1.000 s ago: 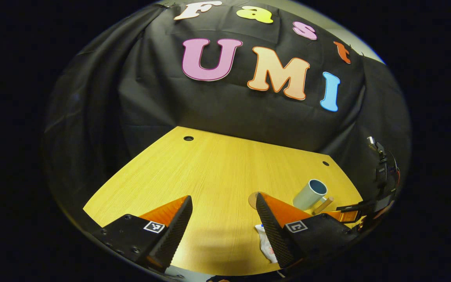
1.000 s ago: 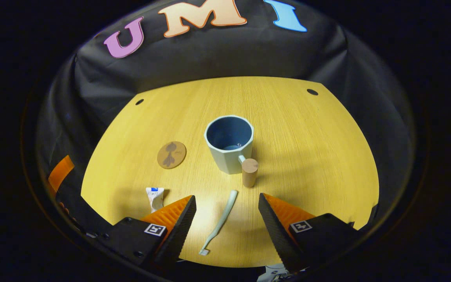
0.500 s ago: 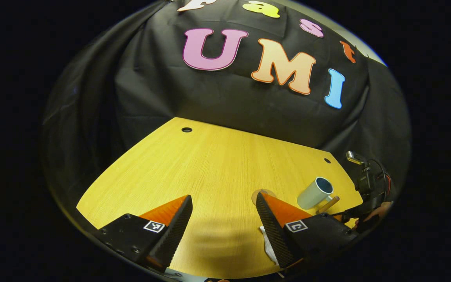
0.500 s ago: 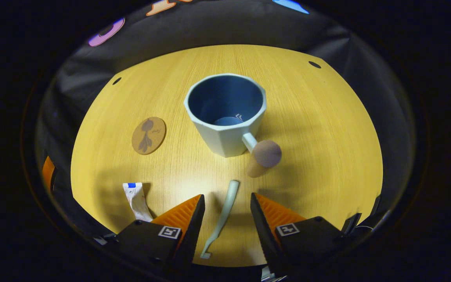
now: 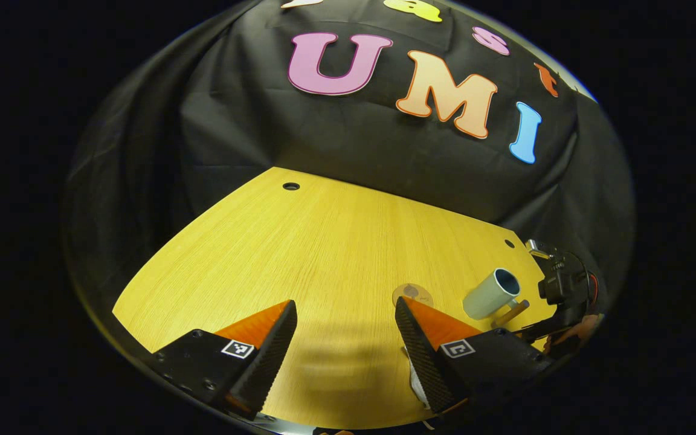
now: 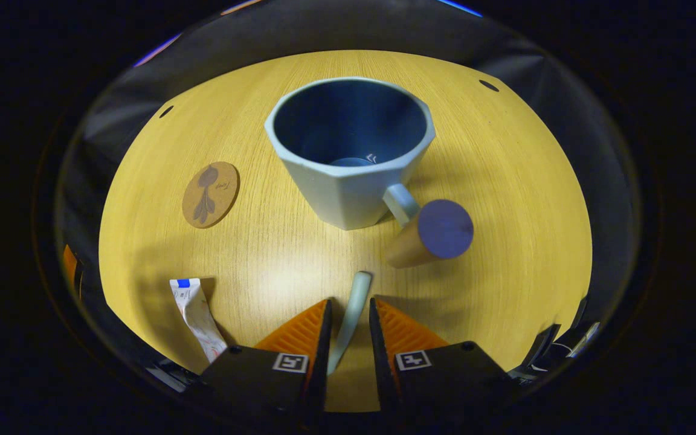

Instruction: Put the toothbrush and toothpaste on the desktop into the cup, then pick up the cup and place it on the coaster on the desktop.

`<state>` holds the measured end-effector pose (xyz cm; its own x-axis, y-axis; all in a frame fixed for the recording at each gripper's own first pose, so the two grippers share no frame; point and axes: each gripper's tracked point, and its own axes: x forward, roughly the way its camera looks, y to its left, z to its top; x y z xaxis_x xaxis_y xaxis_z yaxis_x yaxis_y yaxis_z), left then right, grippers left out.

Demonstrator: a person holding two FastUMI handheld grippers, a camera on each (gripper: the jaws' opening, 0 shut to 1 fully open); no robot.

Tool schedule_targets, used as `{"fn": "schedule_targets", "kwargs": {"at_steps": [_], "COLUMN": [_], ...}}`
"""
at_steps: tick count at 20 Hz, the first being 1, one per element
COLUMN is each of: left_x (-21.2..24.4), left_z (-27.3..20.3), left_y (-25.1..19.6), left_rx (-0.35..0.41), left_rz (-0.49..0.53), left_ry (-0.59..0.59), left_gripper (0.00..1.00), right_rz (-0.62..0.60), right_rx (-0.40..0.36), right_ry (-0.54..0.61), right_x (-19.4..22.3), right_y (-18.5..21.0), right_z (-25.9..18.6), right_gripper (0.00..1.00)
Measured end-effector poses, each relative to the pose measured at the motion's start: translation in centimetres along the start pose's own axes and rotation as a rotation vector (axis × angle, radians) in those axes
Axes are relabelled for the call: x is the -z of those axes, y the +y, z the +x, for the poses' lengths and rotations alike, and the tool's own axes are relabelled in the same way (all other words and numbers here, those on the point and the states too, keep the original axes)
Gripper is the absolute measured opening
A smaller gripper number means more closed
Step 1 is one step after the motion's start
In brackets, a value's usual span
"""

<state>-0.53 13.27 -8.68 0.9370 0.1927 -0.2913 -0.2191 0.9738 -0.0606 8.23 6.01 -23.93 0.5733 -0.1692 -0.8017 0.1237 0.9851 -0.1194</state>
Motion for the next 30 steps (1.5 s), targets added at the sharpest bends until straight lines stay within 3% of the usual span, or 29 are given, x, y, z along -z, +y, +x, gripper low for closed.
{"fn": "schedule_targets", "kwargs": {"at_steps": [1, 2, 3, 6, 9, 11, 13, 22, 28, 30], "left_x": [0.0, 0.0, -0.2, -0.1, 0.3, 0.7, 1.3, 7.2, 11.1, 12.0], "left_z": [0.1, 0.1, 0.0, 0.0, 0.0, 0.1, 0.2, 2.2, 3.9, 4.0], "left_y": [0.0, 0.1, 0.0, -0.1, -0.1, -0.2, -0.3, -6.0, -10.1, -10.8], "left_rx": [-0.001, -0.003, -0.005, 0.001, 0.010, 0.014, 0.010, 0.054, 0.089, 0.085], "left_rz": [-0.004, -0.003, -0.001, 0.000, -0.009, -0.011, -0.023, -0.155, -0.085, -0.054], "left_ry": [-0.002, -0.003, 0.000, 0.003, 0.021, 0.042, 0.078, 0.392, 0.592, 0.640], "left_gripper": [0.95, 0.95, 0.95, 0.95, 0.95, 0.95, 0.95, 0.94, 0.93, 0.82], "right_rz": [-0.003, -0.009, -0.008, -0.011, -0.013, -0.003, 0.004, 0.070, 0.100, 0.126], "right_rx": [-0.004, 0.001, 0.004, 0.002, -0.003, -0.017, -0.026, -0.068, -0.119, -0.137], "right_ry": [-0.006, 0.000, -0.005, 0.007, 0.014, 0.008, -0.004, -0.061, -0.118, -0.138], "right_x": [-0.1, -0.2, -0.2, -0.3, -0.4, -0.4, -0.4, -0.7, -0.6, -0.5], "right_y": [0.0, -0.2, -0.4, -0.4, -0.4, -0.5, -0.5, -2.5, -4.5, -5.2], "right_z": [0.2, 0.3, 0.2, 0.4, 0.3, 0.2, 0.3, -1.3, -3.2, -4.0], "right_gripper": [0.35, 0.27, 0.32, 0.22, 0.21, 0.12, 0.09, 0.07, 0.07, 0.07]}}
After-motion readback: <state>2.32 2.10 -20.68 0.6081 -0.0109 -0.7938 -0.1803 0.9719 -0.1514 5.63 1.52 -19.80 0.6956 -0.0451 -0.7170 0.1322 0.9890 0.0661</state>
